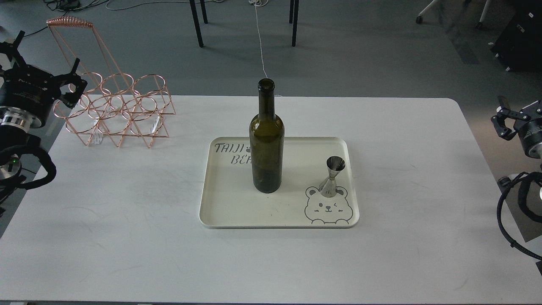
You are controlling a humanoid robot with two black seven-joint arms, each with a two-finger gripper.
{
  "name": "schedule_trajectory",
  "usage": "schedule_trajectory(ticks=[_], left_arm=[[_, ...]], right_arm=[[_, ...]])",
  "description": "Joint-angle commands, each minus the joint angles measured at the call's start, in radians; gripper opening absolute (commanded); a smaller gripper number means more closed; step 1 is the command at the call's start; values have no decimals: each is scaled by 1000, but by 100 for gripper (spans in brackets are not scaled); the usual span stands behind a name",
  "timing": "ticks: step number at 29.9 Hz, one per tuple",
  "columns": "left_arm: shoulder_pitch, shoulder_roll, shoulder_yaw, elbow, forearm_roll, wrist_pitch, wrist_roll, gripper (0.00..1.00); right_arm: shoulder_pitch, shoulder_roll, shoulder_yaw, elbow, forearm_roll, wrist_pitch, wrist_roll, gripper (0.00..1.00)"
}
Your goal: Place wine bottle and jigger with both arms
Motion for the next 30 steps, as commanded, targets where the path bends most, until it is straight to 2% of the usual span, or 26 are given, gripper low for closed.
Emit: schedule_trajectory(ticks=[1, 10, 14, 17, 24, 30], left_arm=[[1, 1, 2, 0, 1, 1, -1, 98], [7, -4, -2, 0, -3, 2, -1, 98], [7, -4, -8, 0, -2, 1, 10, 98], [7, -7, -9, 1, -2, -1, 11, 98], [10, -30, -9, 1, -3, -4, 5, 98], [16, -44, -9, 4, -8, -2, 2, 98]], right_arm=[[0, 0, 0, -1, 0, 0, 0, 99], [8, -4, -10, 27, -9, 0, 0, 99], [12, -27, -36, 108, -67, 0, 0, 99], [12, -88, -56, 198, -191, 0, 0, 99], [-12, -220, -75, 509, -549, -274, 0, 99], [-47, -297, -177, 757, -852, -508, 0, 99]])
